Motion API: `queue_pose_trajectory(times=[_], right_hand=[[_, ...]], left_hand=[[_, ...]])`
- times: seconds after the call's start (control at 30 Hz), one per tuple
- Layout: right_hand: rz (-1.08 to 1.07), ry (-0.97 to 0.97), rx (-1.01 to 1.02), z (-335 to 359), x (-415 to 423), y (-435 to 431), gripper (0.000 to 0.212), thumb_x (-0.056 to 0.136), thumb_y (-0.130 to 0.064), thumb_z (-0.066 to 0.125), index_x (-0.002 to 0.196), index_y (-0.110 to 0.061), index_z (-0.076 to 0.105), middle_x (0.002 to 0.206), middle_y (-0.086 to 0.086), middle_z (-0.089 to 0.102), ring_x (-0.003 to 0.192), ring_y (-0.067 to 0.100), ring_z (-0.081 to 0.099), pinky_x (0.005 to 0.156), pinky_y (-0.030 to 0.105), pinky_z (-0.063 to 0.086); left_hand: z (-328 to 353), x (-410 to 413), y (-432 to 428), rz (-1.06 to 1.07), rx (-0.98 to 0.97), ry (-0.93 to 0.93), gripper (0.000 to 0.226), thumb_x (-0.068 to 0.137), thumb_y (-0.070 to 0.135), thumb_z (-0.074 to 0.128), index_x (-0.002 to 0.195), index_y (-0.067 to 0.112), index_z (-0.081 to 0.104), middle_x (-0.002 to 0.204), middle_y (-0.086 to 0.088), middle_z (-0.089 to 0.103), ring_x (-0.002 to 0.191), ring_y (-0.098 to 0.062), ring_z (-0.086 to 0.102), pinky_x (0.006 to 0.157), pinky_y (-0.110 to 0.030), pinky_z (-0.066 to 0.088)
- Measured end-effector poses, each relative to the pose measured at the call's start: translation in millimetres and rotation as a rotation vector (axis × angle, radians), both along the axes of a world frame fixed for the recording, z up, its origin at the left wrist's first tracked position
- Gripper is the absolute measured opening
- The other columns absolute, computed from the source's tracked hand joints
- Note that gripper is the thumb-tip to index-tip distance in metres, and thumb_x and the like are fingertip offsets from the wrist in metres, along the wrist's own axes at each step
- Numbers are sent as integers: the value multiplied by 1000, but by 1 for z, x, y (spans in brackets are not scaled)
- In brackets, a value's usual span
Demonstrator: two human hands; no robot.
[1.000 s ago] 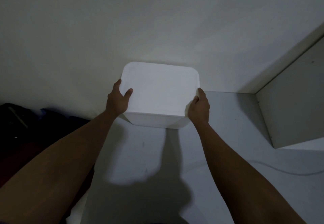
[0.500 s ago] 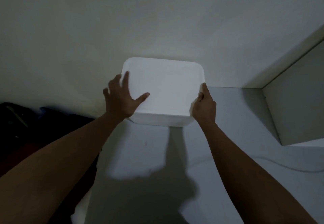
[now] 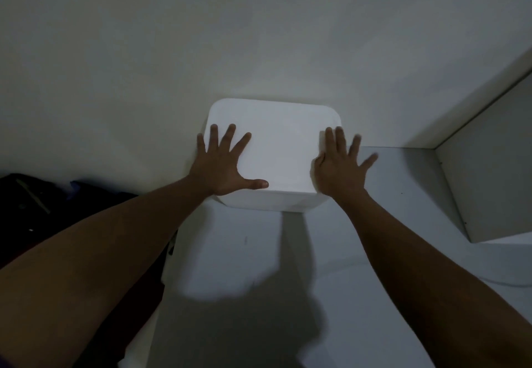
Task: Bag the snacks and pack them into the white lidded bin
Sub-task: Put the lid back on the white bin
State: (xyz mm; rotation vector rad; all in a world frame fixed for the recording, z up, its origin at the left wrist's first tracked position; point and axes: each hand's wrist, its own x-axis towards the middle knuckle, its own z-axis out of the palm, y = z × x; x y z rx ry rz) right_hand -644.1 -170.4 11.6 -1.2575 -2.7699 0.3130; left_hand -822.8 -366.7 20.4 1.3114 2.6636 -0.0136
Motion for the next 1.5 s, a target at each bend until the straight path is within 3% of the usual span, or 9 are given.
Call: queue_pose_trajectory(times=[0.2, 0.37, 0.43, 0.53, 0.6, 0.77, 1.0, 1.27, 1.5], right_hand=[[115, 52, -41, 6, -36, 30, 76, 95, -60, 22, 154, -14, 10, 164, 4, 7, 152, 30, 0, 116, 66, 7], [103, 33, -25, 1, -37, 33, 83, 90, -70, 23, 153, -15, 14, 164, 4, 9, 152, 29, 1, 117, 62, 12], [105, 32, -14, 0, -38, 33, 85, 90, -71, 24, 153, -15, 14, 164, 4, 9, 152, 28, 2, 118, 61, 13], [101, 26, -11, -1, -40, 33, 86, 90, -71, 24, 153, -15, 13, 164, 5, 8, 152, 29, 2, 117, 61, 15], [99, 17, -13, -1, -40, 33, 87, 89, -72, 24, 154, -15, 12, 165, 5, 7, 152, 29, 1, 117, 61, 16], [92, 7, -18, 1, -41, 32, 90, 87, -74, 25, 154, -16, 10, 165, 4, 5, 152, 28, -1, 117, 61, 18], [84, -2, -35, 1, -41, 30, 93, 87, -76, 24, 156, -17, 3, 166, 2, -4, 152, 25, -8, 118, 61, 13], [77, 6, -37, 0, -39, 28, 90, 88, -75, 20, 156, -18, 3, 166, 2, -4, 152, 24, -9, 119, 62, 8], [121, -48, 101, 7, -36, 16, 66, 99, -50, 19, 146, -6, 31, 157, 13, 28, 150, 31, 13, 117, 66, 6]], left_hand=[[0, -8, 2, 10, 36, -32, 133, 41, 108, 29, 153, 41, 3, 165, -2, -3, 149, -35, -11, 118, -60, -3], [13, -34, 20, 3, 158, 112, 129, 40, 106, 36, 143, 30, 38, 140, -6, 43, 122, -32, 39, 108, -46, 30], [9, -44, 27, -2, 166, 171, 128, 46, 105, 33, 147, 26, 33, 147, -6, 36, 127, -33, 35, 108, -47, 27], [1, -52, 34, 5, 89, 112, 140, 47, 106, 29, 155, 20, 4, 164, -7, -5, 150, -33, -7, 120, -54, 3], [1, -54, 37, 37, 46, 34, 148, 42, 107, 30, 155, 18, -5, 163, -9, -14, 149, -30, -19, 121, -54, 1], [12, -62, 44, 59, 57, 1, 155, 32, 107, 40, 155, 18, 5, 162, -12, 2, 149, -33, -3, 118, -53, 18], [-2, -61, 45, 27, 48, 99, 144, 47, 107, 22, 156, 15, 3, 163, -16, -2, 149, -37, -9, 120, -55, -2], [-18, 23, 31, 25, 55, 65, 103, 74, 85, 9, 156, 24, -3, 162, -16, -11, 147, -42, -14, 115, -64, -6], [-17, 39, 31, 83, 120, 141, 95, 78, 84, 13, 155, 29, 7, 164, -11, 4, 149, -41, -1, 111, -70, 4]])
